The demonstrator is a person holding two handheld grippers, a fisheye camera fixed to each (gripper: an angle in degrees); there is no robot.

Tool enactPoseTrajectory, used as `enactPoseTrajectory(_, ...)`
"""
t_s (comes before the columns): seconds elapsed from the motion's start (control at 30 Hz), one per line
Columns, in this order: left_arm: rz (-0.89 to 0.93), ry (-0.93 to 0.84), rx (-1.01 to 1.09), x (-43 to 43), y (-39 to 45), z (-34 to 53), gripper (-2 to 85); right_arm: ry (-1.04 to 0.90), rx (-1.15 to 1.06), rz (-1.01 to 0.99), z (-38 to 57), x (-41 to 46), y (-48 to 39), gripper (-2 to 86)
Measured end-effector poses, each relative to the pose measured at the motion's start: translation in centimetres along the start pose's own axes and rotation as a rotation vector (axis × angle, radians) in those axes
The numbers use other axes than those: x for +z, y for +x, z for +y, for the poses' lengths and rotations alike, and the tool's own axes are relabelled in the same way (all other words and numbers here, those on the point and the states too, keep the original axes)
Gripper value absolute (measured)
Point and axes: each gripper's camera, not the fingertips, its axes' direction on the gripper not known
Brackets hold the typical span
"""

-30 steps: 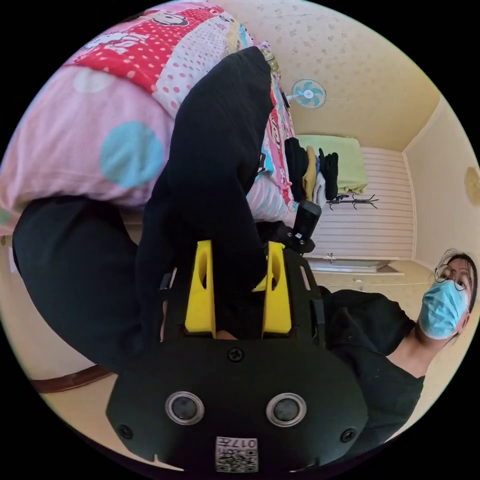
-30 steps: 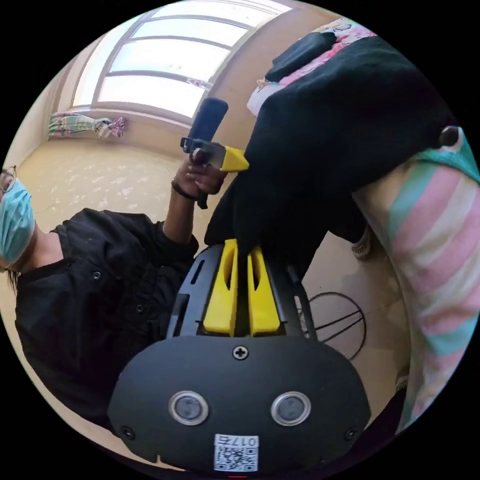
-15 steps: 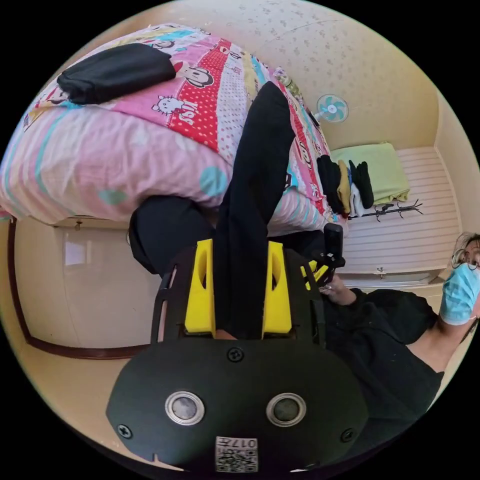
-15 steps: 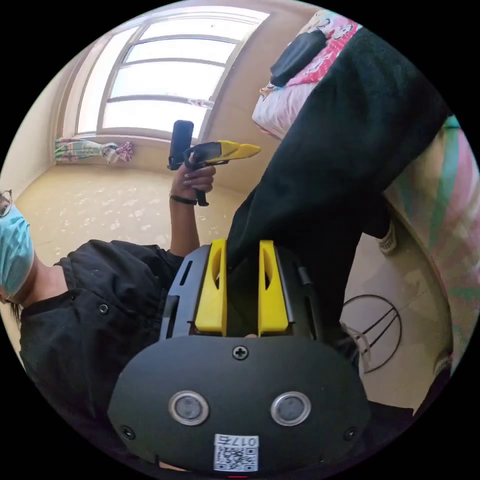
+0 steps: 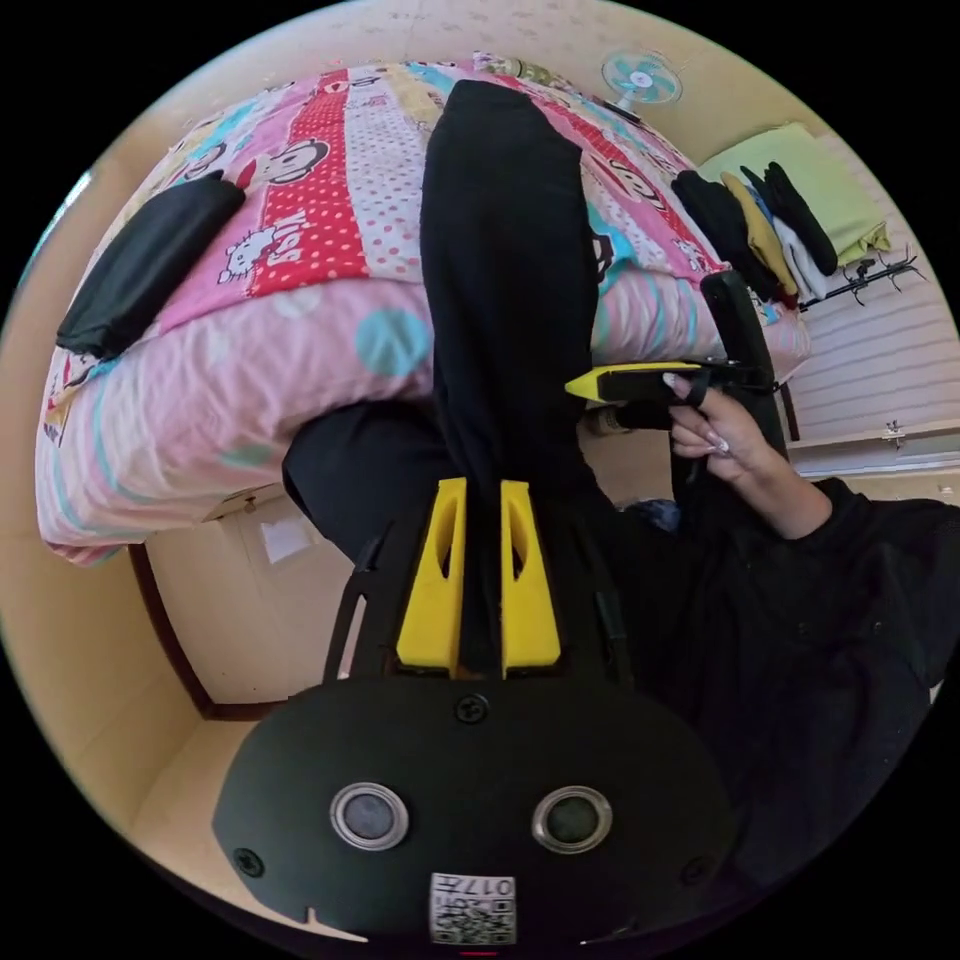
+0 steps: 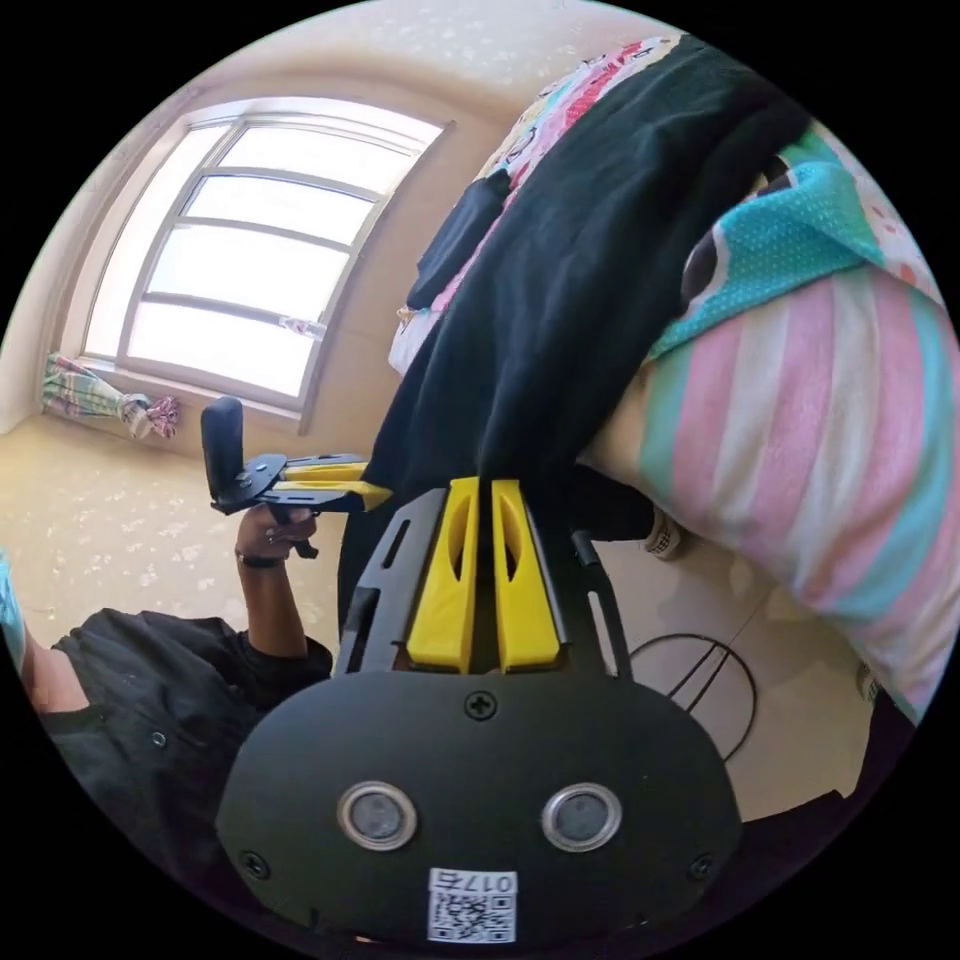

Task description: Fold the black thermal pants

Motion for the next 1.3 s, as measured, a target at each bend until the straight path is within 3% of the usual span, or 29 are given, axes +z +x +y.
enactPoseTrajectory(0.1, 0.115, 0.047, 0.016, -1.8, -0.6, 1.4, 6.1, -0.013, -0.061, 0.133, 0.7, -2.2, -2.8, 3.8)
enactPoseTrajectory(0.2, 0.121, -0.154, -0.014, 0.9, -2.7, 1.2, 4.1, -0.115, -0.055, 0.233, 0.1, -1.2, -1.1, 4.3)
enactPoseTrajectory(0.3, -0.079, -0.233, -0.134, 2.2, -4.9, 1.0, 3.1, -0.084, -0.036, -0.013, -1.0, -3.4, 1.4, 6.6)
enactPoseTrajectory(0.47, 0.128, 0.114, -0.008, -0.3, -3.1, -1.4, 9.5, 0.082, 0.068, 0.067, -2.1, -7.4, 4.6, 12.6)
enactPoseTrajectory(0.53, 0.151, 0.130, 0.032, 0.3, -2.4, -2.7, 12.8, 0.044, 0.089, 0.043, -3.4, -6.5, 6.0, 14.7)
enactPoseTrajectory(0.6, 0.132, 0.055, 0.046, 2.7, -2.1, -4.4, 17.8, 0.027, 0.088, -0.128, -5.4, -4.4, 7.6, 16.7)
enactPoseTrajectory(0.67, 0.150, -0.186, 0.061, 8.2, -1.5, -6.2, 20.2, 0.035, 0.106, -0.252, -6.7, -2.4, 8.6, 16.8)
enactPoseTrajectory(0.8, -0.025, -0.183, 0.059, 8.9, 1.5, -6.0, 15.6, 0.085, 0.175, -0.394, -8.5, 0.0, 9.1, 9.4)
enactPoseTrajectory(0.9, 0.142, -0.102, 0.062, 5.4, 0.9, -4.2, 7.1, 0.114, 0.093, -0.436, -8.8, -3.9, 5.7, 3.7)
enactPoseTrajectory(0.93, 0.297, -0.019, 0.047, 3.0, -0.5, -2.8, 6.6, 0.108, 0.078, -0.469, -8.8, -5.0, 4.9, 2.9)
enactPoseTrajectory(1.0, 0.562, 0.070, 0.071, 0.6, -2.3, -0.8, 6.3, -0.009, -0.002, -0.551, -9.0, -8.4, 0.7, 2.1)
enactPoseTrajectory(1.07, 0.749, -0.013, 0.200, 0.3, -2.6, 1.0, 6.6, -0.162, -0.071, -0.448, -8.3, -9.3, -2.5, 2.5)
enactPoseTrajectory(1.17, 0.772, -0.230, 0.295, 2.3, -2.9, 2.7, 7.7, -0.387, -0.085, -0.240, -6.9, -9.9, -4.0, 6.5)
enactPoseTrajectory(1.23, 0.768, -0.195, 0.215, 2.2, -5.3, 3.0, 7.8, -0.420, -0.061, -0.173, -6.8, -12.0, -3.2, 10.4)
enactPoseTrajectory(1.3, 0.739, -0.083, 0.147, 0.7, -7.9, 2.6, 7.7, -0.297, -0.035, -0.097, -8.4, -17.3, -1.5, 11.8)
